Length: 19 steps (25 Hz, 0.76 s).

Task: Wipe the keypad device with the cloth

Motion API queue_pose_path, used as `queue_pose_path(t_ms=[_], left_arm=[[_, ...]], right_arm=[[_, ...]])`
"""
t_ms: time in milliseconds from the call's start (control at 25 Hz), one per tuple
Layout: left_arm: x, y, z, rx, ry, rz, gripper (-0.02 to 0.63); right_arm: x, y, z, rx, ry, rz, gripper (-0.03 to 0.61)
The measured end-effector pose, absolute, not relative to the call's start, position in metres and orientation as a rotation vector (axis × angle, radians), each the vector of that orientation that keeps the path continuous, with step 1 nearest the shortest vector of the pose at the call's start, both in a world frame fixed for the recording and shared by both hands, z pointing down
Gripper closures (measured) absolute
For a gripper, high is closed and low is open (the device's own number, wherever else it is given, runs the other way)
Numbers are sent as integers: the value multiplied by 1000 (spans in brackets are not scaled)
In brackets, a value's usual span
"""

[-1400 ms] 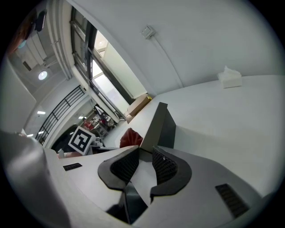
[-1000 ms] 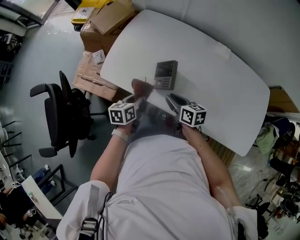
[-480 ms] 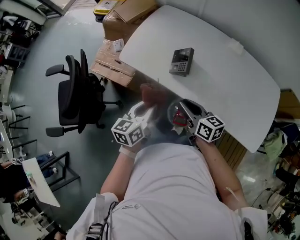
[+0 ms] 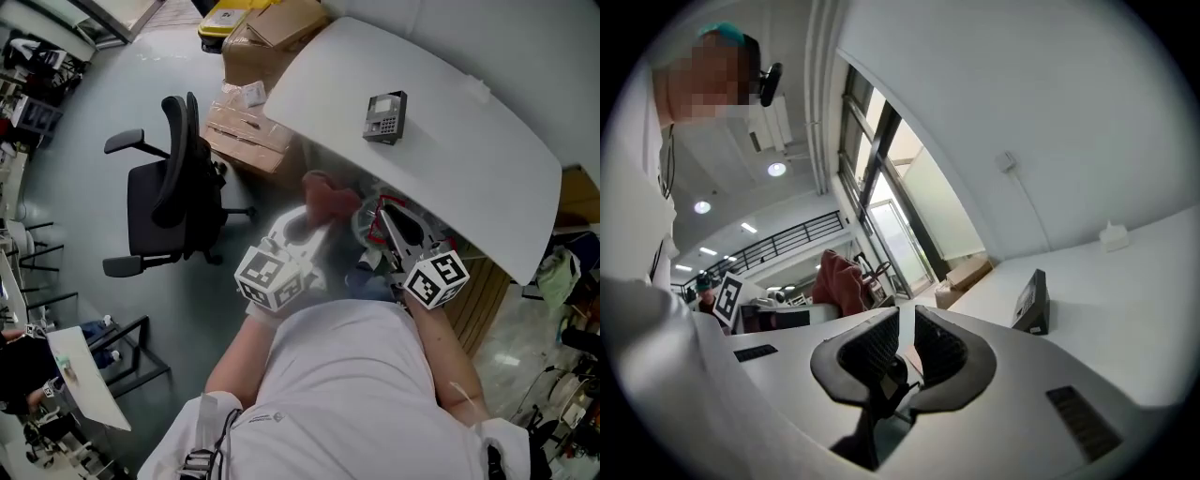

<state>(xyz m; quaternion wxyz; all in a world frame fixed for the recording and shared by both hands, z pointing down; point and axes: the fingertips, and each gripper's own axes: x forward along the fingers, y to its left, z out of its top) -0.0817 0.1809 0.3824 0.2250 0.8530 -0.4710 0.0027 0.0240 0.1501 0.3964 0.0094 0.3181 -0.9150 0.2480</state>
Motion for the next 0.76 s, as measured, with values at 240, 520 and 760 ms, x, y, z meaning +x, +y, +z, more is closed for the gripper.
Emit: queue_pose_path(t_ms=[240, 520, 760], left_arm=[[-96, 217, 360, 2448, -1272, -16, 534], [-98, 242, 351, 2524, -1230, -58, 534], [-92, 252, 340, 2583, -1207, -54, 534]], right_arm=[[8, 195, 371, 1067, -2881, 583, 517], [5, 225, 360, 1150, -2872, 481, 517], [13, 233, 350, 1201, -2872, 452, 517]])
